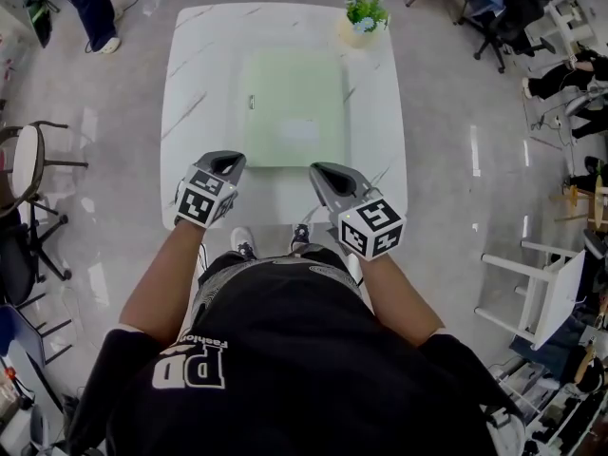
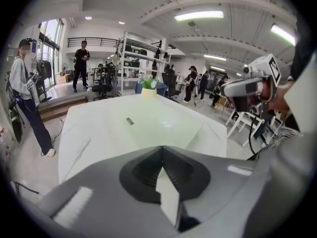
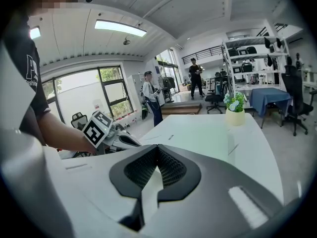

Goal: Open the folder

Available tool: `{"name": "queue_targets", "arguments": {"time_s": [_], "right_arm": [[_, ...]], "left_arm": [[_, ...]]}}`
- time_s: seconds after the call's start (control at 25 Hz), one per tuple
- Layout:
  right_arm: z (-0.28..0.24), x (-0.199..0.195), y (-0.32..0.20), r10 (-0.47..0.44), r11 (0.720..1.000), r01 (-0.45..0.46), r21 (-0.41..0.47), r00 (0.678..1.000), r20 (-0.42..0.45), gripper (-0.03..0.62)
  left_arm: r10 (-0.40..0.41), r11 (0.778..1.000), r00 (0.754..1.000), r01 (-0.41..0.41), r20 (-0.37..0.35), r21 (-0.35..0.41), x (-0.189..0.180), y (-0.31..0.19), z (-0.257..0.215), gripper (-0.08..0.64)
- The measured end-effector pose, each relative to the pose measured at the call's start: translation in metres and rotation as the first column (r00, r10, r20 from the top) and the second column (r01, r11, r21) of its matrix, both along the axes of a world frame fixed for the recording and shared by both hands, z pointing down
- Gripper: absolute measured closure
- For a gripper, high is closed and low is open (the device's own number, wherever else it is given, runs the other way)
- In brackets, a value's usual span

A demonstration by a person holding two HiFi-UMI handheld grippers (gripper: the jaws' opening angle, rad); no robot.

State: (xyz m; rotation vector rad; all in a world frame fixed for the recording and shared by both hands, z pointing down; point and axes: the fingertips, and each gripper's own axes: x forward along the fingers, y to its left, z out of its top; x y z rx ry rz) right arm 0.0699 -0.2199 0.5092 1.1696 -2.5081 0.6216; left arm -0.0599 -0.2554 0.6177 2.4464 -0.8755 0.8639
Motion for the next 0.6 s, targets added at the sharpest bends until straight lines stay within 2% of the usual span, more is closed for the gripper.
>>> {"name": "queue_targets", "arguments": {"time_s": [0.28, 0.6], "right_arm": [[0.001, 0.003, -0.003, 0.006, 1.0, -0.006, -0.007, 1.0, -0.009, 0.595], [0.002, 0.005, -0.005, 0.011, 1.0, -0.011, -0.009, 1.0, -0.012, 0.595]], "left_arm": [[0.013, 0.999, 0.999, -0.011, 0.043, -0.039, -0.002, -0.004, 0.033, 0.511], [0.024, 0.997, 0.997, -0.019, 0.07, -0.07, 0.001, 0.0, 0.043, 0.511]]}}
